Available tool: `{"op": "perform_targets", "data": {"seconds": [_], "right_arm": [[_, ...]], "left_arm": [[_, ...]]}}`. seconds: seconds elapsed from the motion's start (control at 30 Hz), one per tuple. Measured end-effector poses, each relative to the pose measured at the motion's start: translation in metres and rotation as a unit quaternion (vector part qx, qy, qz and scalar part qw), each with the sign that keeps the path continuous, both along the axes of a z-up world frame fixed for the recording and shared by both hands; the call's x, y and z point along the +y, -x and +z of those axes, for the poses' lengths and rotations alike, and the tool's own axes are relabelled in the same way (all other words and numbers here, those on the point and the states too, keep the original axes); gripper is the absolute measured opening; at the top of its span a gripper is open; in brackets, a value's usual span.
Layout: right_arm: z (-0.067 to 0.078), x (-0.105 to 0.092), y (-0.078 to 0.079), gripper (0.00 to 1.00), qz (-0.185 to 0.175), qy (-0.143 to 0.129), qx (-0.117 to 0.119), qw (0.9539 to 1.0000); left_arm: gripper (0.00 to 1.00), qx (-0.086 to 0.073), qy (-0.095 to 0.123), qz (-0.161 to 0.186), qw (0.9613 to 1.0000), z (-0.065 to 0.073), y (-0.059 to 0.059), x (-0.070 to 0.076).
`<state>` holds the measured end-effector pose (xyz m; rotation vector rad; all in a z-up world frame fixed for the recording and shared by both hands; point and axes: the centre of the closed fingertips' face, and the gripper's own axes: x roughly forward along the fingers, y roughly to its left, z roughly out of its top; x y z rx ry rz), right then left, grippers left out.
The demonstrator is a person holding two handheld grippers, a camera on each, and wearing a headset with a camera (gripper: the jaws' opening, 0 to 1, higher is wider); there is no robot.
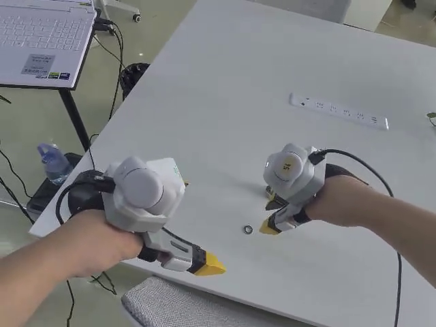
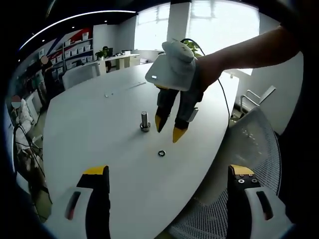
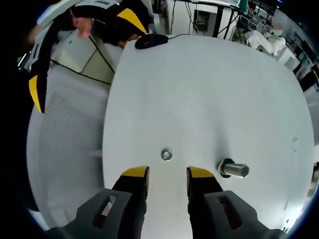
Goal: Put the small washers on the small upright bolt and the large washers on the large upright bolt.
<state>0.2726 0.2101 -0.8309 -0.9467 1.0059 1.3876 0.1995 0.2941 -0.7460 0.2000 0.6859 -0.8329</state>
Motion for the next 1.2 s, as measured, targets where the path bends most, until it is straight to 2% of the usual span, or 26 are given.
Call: {"op": "perform_targets", "data": {"seconds": [0.23,0.4,0.6,0.87,1.07,1.2], "right_arm": [[-0.011,0.010,0.002,0.31,-0.008,-0.010,-0.002,0.9999],[-0.023,0.012,0.004,0.31,-0.008,-0.004,-0.004,0.9999],[-0.035,0.010,0.003,0.31,-0.011,0.001,-0.009,0.9999],[-0.045,0.011,-0.001,0.30,-0.019,0.002,-0.015,0.9997],[-0.048,0.013,0.002,0.29,-0.021,0.003,-0.012,0.9997],[-0.049,0.016,-0.002,0.29,-0.022,0.000,-0.017,0.9996]], "left_arm": [[0.98,0.003,-0.003,-0.010,0.9999,-0.004,0.003,-0.003],[0.97,0.009,-0.004,-0.012,0.9999,-0.009,0.005,-0.002],[0.96,0.008,-0.002,-0.013,0.9999,-0.009,0.004,0.002],[0.94,0.010,-0.003,-0.018,0.9998,-0.010,0.004,0.004],[0.94,0.013,-0.003,-0.016,0.9998,-0.011,0.004,0.008],[0.93,0.016,-0.006,-0.019,0.9997,-0.012,0.005,0.009]]}}
